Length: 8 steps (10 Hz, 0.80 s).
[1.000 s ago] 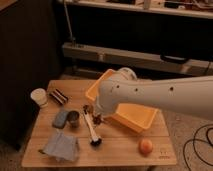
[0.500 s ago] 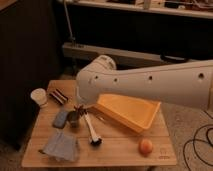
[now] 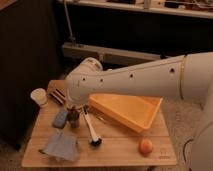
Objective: Place grapes in metal cup
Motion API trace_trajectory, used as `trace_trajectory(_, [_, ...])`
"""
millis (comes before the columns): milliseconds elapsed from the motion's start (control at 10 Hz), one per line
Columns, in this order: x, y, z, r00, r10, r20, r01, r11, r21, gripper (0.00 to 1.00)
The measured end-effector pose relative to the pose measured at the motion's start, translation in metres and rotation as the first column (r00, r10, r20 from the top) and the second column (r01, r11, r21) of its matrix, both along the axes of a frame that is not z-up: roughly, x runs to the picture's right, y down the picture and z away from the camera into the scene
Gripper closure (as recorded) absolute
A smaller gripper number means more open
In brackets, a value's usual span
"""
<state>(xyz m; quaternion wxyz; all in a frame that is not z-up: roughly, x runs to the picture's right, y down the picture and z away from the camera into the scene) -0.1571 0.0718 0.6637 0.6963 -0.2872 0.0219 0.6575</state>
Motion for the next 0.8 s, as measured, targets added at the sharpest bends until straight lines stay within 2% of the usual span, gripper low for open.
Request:
trace_trajectory(100, [-0.003, 0.003, 0.006, 1.0, -0.003, 0.004, 0.003, 0.9999, -0.011, 1.0])
trace_trajectory(300, [-0.005, 0.007, 0.022, 1.0, -0.014, 0.019, 0.015, 0.9965, -0.082, 1.0])
trace_trajectory(500, [-0.006, 0.004, 0.03, 0.998, -0.01, 0.058, 0.019, 0.9854, -0.169, 1.0])
trace_trajectory(800, [-0.004, -0.002, 0.027, 0.987, 0.048, 0.153, -0.009, 0.9704, -0.241, 1.0])
